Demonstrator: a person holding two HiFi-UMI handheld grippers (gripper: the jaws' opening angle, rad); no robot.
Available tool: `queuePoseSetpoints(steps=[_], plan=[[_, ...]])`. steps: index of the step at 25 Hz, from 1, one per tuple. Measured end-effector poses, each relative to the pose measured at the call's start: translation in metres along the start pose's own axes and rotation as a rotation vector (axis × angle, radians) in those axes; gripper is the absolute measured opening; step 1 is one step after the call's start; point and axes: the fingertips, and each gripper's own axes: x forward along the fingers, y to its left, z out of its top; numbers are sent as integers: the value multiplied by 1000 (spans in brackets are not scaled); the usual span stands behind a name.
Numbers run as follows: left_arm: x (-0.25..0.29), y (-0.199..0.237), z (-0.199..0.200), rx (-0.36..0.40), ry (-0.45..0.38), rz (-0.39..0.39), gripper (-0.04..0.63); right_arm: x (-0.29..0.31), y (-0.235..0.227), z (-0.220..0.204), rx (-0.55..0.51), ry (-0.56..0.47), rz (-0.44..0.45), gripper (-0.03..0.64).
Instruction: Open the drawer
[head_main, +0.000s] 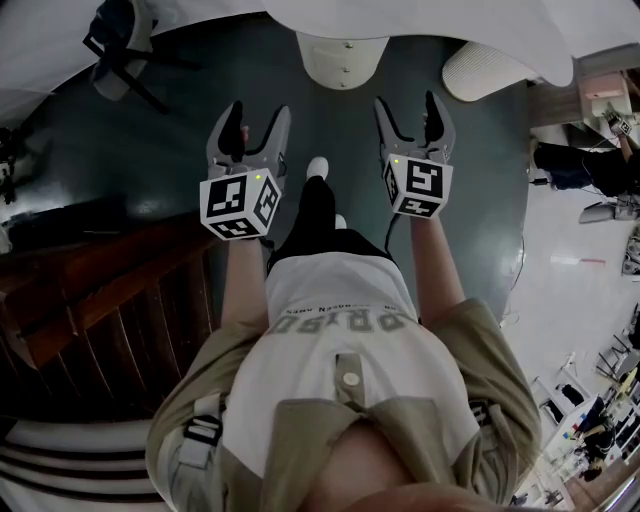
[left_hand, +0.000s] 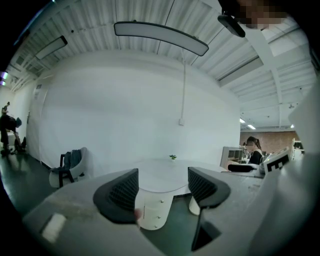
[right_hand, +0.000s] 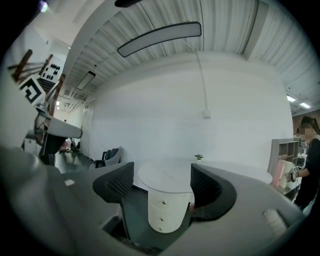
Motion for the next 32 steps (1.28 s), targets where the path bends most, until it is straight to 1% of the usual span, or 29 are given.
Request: queuePoseSetpoints(steps=[3,7,14,18,25,28,32], plan=[[17,9,-2,-16,1,1,316,18,0,-7,-13,14,-1,347],[44,20,-2,-14,8,-10,316,44,0,-17,-21,36,-1,347],[94,37,-8,-17,33,-38,316,95,-2,-38,-7,50,-12,342],[116,42,-17,-19,50,-61,316,122,-1,-57,-3,62,-16,342],[150,53,-50,-29,65,-81,316,165,2,-112,-3,96,-10,337],[165,59,-68,-34,71,-88,316,184,2,-146,30,112,-6,337],[181,66,-92,-30,87,-104,316,210,2,-202,35,175,-17,327]])
